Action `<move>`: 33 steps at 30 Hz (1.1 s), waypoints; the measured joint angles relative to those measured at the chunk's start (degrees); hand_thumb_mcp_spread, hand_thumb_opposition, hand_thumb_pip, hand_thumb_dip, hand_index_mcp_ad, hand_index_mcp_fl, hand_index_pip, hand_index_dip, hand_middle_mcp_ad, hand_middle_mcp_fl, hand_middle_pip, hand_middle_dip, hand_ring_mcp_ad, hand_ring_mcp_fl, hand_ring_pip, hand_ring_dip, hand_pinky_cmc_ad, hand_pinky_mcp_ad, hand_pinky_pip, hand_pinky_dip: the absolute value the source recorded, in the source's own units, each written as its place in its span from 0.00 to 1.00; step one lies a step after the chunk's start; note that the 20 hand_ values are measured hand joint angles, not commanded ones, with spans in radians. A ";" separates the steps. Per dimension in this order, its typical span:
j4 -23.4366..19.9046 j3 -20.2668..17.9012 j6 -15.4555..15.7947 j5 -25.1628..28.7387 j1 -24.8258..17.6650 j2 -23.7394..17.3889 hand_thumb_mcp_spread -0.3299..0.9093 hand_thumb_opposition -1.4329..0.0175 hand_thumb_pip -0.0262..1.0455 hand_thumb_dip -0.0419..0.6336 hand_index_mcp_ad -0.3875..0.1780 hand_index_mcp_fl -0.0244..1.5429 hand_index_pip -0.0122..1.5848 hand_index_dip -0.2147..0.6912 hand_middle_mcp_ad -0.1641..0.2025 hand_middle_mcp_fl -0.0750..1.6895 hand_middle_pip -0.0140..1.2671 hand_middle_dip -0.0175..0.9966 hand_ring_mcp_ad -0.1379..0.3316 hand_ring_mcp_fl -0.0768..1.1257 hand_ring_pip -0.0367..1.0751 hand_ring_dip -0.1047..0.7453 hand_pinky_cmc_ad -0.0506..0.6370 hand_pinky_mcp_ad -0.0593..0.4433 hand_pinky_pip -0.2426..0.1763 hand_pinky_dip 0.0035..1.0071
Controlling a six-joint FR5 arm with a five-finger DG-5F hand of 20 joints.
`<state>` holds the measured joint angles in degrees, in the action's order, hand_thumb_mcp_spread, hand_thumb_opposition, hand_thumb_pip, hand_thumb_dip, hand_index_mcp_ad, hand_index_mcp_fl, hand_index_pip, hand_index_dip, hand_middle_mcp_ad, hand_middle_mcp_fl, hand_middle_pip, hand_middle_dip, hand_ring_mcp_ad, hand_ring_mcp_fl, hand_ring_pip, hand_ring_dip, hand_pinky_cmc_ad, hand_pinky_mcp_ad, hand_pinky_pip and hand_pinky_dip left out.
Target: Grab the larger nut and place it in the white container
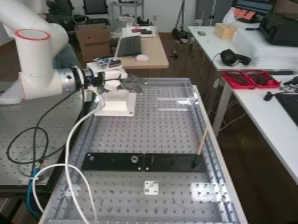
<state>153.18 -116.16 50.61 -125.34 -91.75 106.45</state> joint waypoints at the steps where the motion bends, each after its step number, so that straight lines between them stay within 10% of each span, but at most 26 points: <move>1: 0.36 0.06 0.23 0.05 -0.02 0.03 0.58 0.36 0.60 0.33 0.38 0.21 0.92 0.43 0.63 0.09 0.12 0.28 0.57 0.07 0.12 0.33 0.56 0.70 0.37 0.57; 6: 2.28 0.35 1.30 0.63 0.47 0.41 0.59 0.36 0.64 0.35 0.36 0.06 0.80 0.34 0.65 0.05 0.12 0.28 0.57 0.07 0.12 0.33 0.56 0.70 0.37 0.60; 22: 8.36 4.47 -1.29 0.64 7.79 -6.26 0.53 0.39 0.64 0.37 0.35 0.02 0.66 0.24 0.63 0.04 0.12 0.28 0.57 0.07 0.14 0.33 0.57 0.70 0.37 0.71; 33: 17.67 10.03 -8.29 13.38 15.32 -13.96 0.43 0.46 0.56 0.28 0.44 0.02 0.19 0.22 0.65 0.04 0.12 0.28 0.65 0.06 0.14 0.33 0.58 0.74 0.33 0.74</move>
<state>170.85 -106.13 42.33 -111.97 -76.44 92.49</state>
